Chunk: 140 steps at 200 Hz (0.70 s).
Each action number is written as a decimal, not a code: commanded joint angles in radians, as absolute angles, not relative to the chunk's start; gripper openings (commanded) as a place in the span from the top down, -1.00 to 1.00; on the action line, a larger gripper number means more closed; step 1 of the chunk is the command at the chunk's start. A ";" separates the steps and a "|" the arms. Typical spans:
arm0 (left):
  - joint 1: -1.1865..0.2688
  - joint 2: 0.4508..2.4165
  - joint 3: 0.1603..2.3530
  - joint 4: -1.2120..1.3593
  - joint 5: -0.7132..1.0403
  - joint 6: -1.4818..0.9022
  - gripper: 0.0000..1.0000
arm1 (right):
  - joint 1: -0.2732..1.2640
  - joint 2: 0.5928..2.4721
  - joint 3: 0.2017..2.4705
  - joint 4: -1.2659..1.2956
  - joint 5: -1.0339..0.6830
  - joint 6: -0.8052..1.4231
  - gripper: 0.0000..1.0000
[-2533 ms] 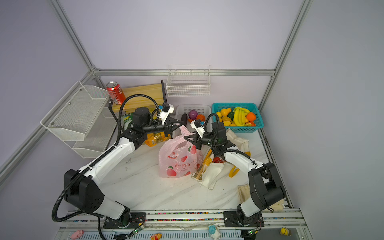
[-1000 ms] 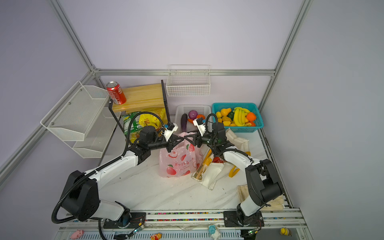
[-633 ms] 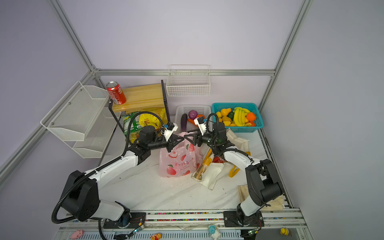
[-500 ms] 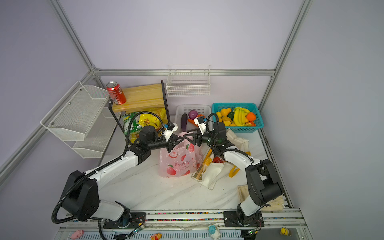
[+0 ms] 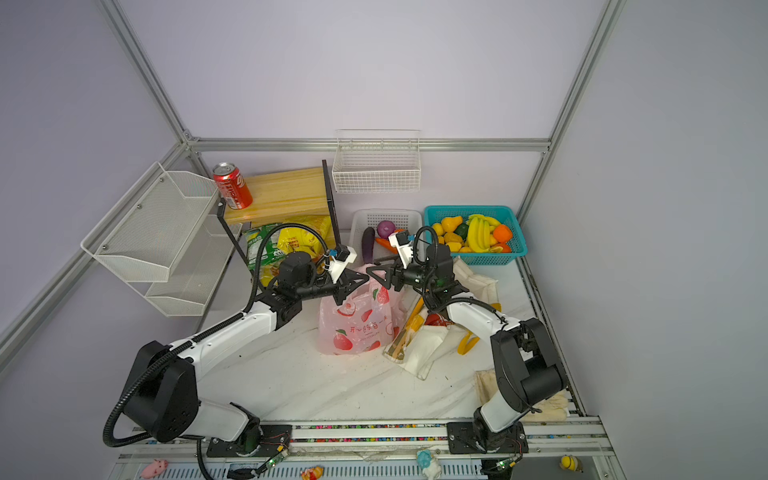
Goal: Place the mixed food into the grocery bags and tie them
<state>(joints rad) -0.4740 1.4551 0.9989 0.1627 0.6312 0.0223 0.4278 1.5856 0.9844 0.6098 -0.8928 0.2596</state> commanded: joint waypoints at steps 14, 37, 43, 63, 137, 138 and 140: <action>-0.481 1.448 0.954 0.171 0.631 0.055 0.92 | 0.444 1.617 1.011 0.656 -0.881 0.281 0.06; -0.483 1.448 0.956 0.156 0.626 0.065 0.88 | 0.447 1.623 1.012 0.653 -0.884 0.271 0.34; -0.482 1.447 0.956 0.151 0.626 0.069 0.87 | 0.447 1.622 1.013 0.646 -0.883 0.264 0.44; -0.483 1.437 0.952 0.124 0.635 0.085 0.70 | 0.446 1.619 1.019 0.620 -0.875 0.226 0.74; -0.483 1.333 0.937 -0.071 0.703 0.203 0.03 | 0.446 1.619 1.068 0.553 -0.871 0.101 0.98; -0.482 1.331 0.937 -0.071 0.705 0.204 0.02 | 0.446 1.619 1.068 0.552 -0.872 0.100 0.98; -0.482 1.326 0.937 -0.071 0.708 0.204 0.01 | 0.447 1.618 1.068 0.551 -0.873 0.095 0.98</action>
<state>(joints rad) -0.4805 1.3853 0.9543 -0.0044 0.6628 0.1436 0.4435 1.6180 1.0279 0.5808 -0.8700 0.1692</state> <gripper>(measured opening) 0.473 0.055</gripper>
